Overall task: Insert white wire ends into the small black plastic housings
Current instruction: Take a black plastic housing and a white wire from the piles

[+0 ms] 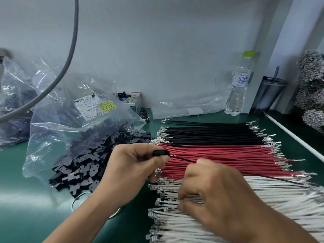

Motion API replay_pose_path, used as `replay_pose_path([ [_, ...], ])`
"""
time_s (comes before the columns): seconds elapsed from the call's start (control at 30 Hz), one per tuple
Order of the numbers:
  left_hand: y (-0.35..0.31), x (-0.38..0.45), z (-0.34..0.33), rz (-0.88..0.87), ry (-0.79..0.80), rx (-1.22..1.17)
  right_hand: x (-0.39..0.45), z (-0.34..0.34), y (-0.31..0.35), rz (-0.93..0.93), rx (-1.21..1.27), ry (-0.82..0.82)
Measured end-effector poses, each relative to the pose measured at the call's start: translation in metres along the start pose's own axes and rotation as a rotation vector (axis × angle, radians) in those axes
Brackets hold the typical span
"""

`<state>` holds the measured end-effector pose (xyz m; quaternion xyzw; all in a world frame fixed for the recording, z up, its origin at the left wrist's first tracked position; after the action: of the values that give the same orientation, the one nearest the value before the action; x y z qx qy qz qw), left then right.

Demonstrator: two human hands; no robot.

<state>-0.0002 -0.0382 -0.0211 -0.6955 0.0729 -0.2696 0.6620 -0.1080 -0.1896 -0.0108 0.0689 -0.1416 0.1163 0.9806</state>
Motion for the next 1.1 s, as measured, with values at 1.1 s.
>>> replay_pose_path([
  [1.1, -0.002, -0.002, -0.003, 0.042, 0.174, -0.046, -0.004, 0.016, -0.018, -0.064, 0.142, -0.549],
])
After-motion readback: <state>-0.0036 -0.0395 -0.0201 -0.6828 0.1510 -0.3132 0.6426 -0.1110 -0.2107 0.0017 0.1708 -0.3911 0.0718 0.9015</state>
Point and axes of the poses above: each hand's wrist, its own x-axis towards the middle knuckle, its own z-axis out of the back of the hand, y = z × x, the point moved 4 cm from there along x, towards the middle knuckle, and after that the axes turned 7 degrees about -x, right-handed, at the moved point
